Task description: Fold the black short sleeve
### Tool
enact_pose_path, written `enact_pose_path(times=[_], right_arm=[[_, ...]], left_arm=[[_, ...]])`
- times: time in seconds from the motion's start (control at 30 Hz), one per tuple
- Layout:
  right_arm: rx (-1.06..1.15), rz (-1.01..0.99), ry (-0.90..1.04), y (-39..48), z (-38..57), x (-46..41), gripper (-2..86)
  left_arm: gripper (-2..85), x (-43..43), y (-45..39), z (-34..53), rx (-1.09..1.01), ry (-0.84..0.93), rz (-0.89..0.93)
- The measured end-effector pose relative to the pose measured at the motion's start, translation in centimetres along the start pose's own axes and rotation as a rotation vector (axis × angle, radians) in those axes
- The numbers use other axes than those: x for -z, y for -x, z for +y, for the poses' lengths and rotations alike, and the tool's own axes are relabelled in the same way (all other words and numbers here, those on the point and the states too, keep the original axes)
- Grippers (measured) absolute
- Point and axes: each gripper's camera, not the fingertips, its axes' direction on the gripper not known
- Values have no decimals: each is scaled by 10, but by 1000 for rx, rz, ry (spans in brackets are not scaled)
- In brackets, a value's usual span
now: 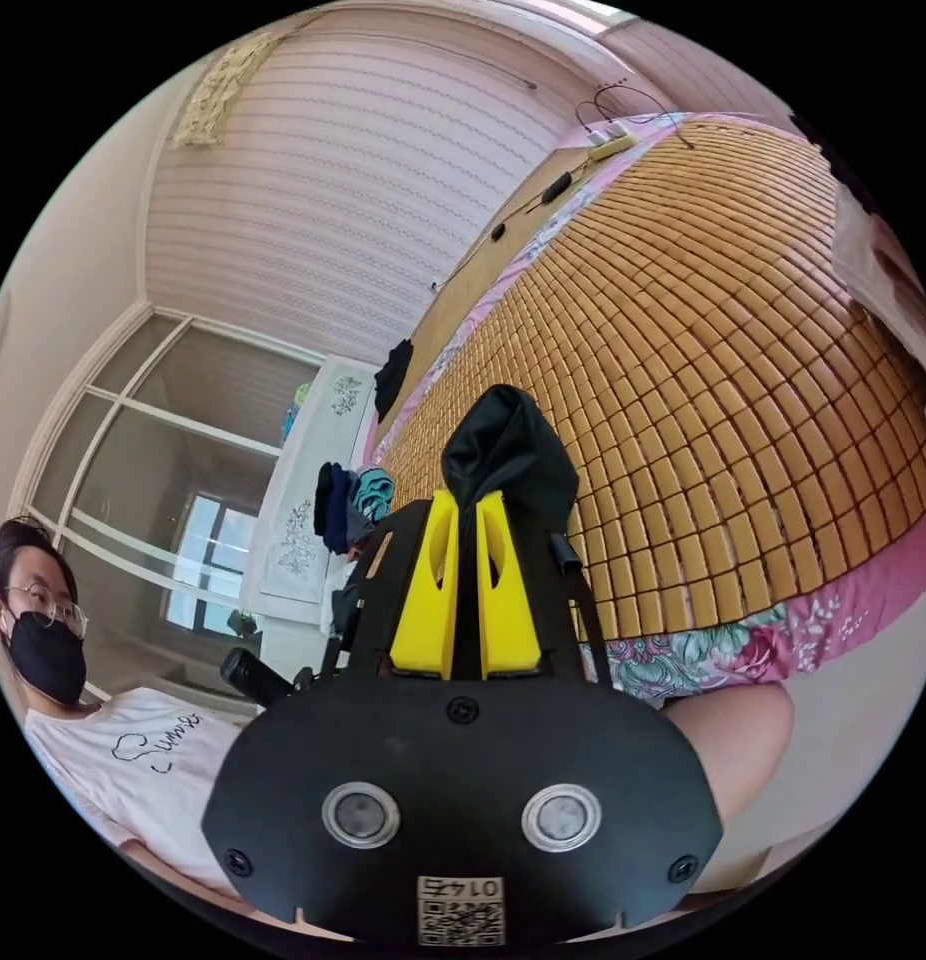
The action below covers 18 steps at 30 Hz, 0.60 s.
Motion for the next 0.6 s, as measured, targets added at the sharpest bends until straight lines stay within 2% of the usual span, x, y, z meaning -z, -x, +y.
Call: enact_pose_path(times=[0.17, 0.4, 0.5, 0.6], right_arm=[[119, 68, 213, 70, -36, -121, 24], [102, 367, 458, 123, -52, -304, 45], [124, 277, 462, 144, -56, -324, 61], [245, 210, 440, 174, -65, -322, 59]], left_arm=[[-8, 40, 80, 39, 215, 19, -204], [21, 36, 176, 83, 510, 111, -274], [54, 32, 206, 98, 630, 170, -282], [61, 36, 225, 111, 707, 202, -249]])
